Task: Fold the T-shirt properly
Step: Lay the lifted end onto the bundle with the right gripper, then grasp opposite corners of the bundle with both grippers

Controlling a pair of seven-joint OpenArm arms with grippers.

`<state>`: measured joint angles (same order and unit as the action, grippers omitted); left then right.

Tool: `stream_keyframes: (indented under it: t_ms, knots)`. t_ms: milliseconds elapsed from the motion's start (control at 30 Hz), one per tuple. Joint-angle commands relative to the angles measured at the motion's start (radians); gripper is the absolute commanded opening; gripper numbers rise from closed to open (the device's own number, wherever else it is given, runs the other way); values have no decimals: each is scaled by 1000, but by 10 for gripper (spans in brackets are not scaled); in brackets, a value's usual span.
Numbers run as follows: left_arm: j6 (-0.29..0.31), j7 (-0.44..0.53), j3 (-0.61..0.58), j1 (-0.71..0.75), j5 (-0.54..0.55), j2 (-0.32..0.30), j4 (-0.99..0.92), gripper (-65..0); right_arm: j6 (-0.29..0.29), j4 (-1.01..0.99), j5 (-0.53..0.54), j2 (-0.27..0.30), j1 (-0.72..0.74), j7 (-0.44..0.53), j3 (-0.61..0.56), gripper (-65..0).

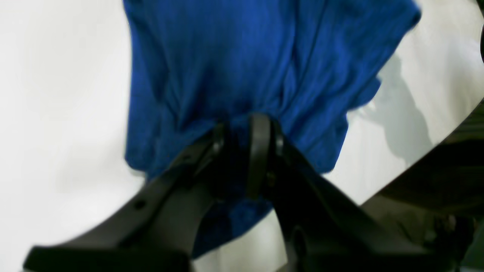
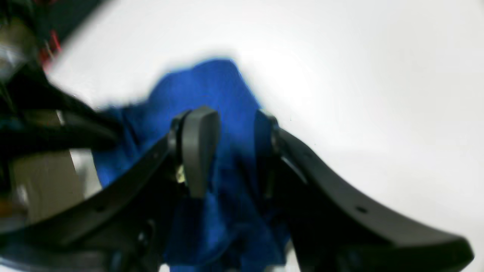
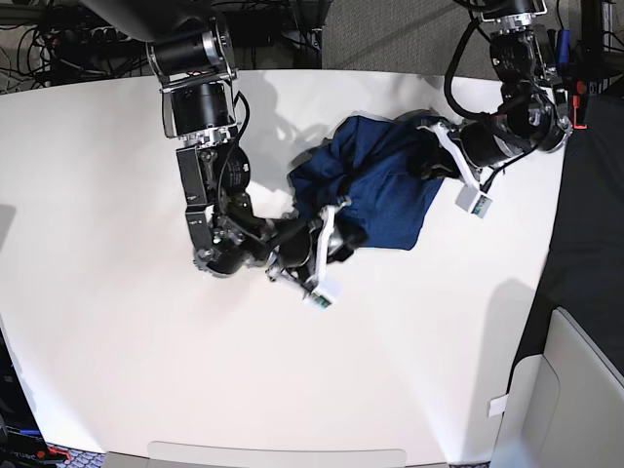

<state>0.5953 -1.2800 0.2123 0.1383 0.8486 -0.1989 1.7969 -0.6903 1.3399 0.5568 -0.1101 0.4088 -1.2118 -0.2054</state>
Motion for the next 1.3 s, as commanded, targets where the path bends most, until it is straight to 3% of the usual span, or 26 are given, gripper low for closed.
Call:
stream_keyframes:
  t_ms: [0, 233, 467, 600, 733, 900, 1067, 1267]
  knots:
    - [4, 16, 0, -4, 24, -9, 14, -584, -8, 22, 30, -6, 25, 5, -38, -447]
    - [4, 18, 6, -1, 24, -9, 14, -584, -8, 171, 68, 88, -3, -122, -274, -512]
    - [4, 20, 9, -1, 22, -9, 14, -584, -8, 221, 210, 263, -32, -162, -285, -526]
    - [1, 24, 11, -4, 22, -7, 14, -584, -8, 272, 219, 350, -61, -167, -285, -526]
    - [-1, 104, 32, -2, 24, -4, 14, -586, -8, 319, 220, 402, -69, -161, -263, -526]
    - [-1, 105, 124, -7, 27, 49, 19, -586, -8, 339, 234, 389, -80, -152, -84, -526]
    - [2, -2, 26, -21, 25, 46, 19, -586, -8, 315, 271, 323, -61, -127, 40, -527]
    - [1, -19, -89, 45, 22, -84, 19, -586, -8, 263, 269, 249, -29, -125, 40, -527]
